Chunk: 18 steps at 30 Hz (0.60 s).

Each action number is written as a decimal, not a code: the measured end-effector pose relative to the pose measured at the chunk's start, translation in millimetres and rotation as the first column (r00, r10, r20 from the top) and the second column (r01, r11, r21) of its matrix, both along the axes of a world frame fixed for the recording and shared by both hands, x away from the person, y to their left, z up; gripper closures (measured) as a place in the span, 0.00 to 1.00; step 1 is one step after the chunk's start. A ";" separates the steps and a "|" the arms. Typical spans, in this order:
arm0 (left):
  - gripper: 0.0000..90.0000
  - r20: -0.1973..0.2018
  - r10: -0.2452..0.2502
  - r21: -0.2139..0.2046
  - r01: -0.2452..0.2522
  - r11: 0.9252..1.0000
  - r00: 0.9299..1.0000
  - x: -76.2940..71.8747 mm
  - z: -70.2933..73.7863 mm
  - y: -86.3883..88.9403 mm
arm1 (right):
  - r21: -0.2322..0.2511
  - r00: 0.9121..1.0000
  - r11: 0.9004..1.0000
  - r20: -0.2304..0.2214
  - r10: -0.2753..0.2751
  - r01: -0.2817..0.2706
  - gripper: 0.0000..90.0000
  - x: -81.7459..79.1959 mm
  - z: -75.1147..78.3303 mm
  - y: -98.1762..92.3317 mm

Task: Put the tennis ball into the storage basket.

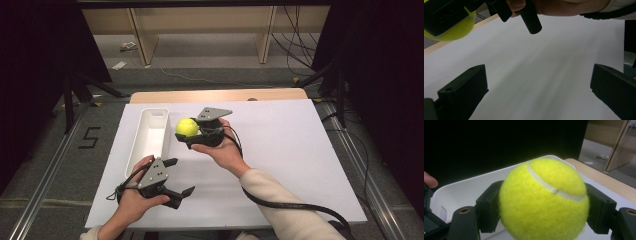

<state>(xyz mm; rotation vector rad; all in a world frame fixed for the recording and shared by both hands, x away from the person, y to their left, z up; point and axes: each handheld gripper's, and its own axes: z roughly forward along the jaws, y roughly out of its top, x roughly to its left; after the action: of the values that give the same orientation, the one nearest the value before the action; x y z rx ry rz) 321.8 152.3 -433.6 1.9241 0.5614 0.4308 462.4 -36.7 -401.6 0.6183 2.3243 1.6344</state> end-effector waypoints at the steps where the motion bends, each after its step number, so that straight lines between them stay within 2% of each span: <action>1: 0.01 0.000 0.000 0.000 0.000 1.000 1.000 0.0 0.0 0.1 | -0.001 1.000 1.000 -0.003 0.001 -0.001 0.30 -0.3 0.1 1.0; 18: 0.01 0.000 -0.004 0.002 0.004 1.000 1.000 -0.2 0.2 0.7 | 0.007 0.999 0.999 -0.005 0.032 -0.032 0.30 1.4 1.2 20.1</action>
<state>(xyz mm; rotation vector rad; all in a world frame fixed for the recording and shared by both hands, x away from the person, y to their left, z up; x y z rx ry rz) 321.5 153.0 -433.4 1.9265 0.5576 0.4288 463.8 -16.6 -400.4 0.5907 2.3447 1.6571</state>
